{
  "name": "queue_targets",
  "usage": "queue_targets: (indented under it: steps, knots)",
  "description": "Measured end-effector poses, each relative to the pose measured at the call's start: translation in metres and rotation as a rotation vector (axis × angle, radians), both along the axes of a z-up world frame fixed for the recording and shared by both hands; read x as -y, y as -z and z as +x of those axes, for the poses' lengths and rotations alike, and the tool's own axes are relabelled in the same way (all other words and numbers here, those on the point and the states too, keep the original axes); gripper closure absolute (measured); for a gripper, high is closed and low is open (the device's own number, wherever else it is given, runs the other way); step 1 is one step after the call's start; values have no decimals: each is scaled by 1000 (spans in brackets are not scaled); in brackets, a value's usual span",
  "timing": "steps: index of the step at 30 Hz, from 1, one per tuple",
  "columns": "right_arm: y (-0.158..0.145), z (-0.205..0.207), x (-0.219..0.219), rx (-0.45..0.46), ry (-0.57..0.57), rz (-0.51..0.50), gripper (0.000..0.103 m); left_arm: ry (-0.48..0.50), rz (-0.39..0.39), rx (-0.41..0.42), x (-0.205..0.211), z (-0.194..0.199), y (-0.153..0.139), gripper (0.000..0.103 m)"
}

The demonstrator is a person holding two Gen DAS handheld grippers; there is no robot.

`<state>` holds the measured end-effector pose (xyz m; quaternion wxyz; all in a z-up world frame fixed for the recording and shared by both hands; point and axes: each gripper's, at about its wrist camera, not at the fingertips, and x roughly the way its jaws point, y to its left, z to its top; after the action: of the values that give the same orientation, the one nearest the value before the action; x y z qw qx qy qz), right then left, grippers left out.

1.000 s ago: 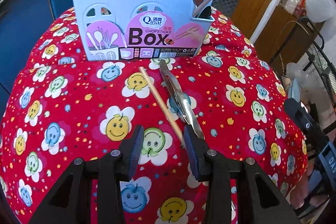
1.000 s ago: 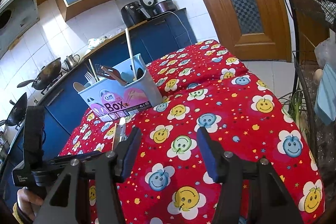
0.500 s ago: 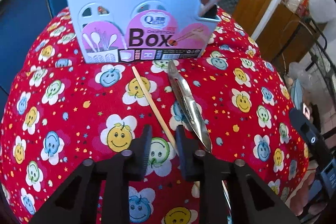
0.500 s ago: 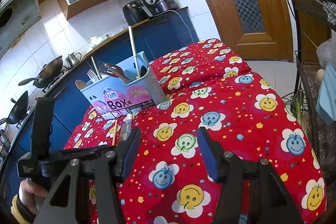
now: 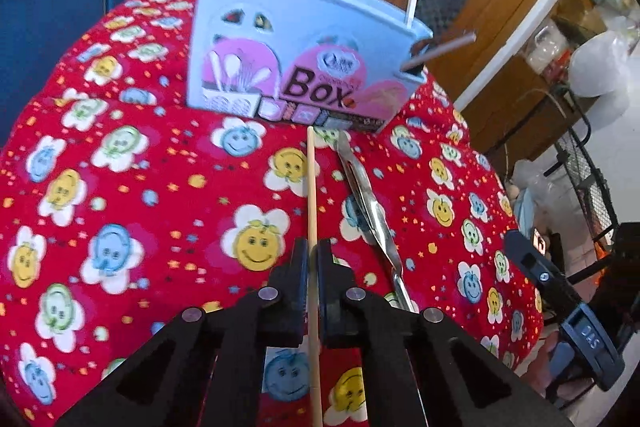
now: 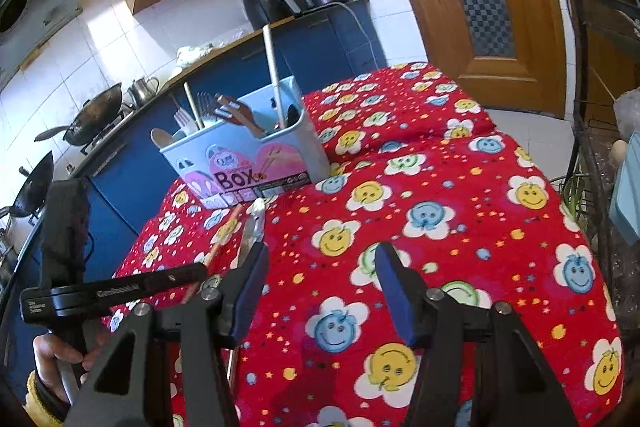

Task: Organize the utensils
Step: 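Grasp a wooden chopstick with left tool while right tool grasps a metal spoon, then lift the chopstick and metal spoon and carry both over the caddy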

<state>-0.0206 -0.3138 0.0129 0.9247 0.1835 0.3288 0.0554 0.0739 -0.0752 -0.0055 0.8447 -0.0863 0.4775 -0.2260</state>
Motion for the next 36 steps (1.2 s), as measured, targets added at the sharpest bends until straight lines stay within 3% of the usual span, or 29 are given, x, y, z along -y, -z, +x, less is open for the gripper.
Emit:
queue_targets:
  steps: [10, 23, 34, 36]
  knots:
    - [-3, 20, -30, -81, -92, -32, 45, -38, -58, 62, -40, -5, -16, 99]
    - [8, 61, -76, -266, -227, -110, 45, -75, -129, 145, -67, -9, -21, 99]
    - [21, 95, -102, -404, -255, -258, 59, -83, -161, 226, -78, -12, -28, 99]
    - [22, 98, -105, -408, -252, -291, 66, -86, -162, 242, -80, -13, -30, 99]
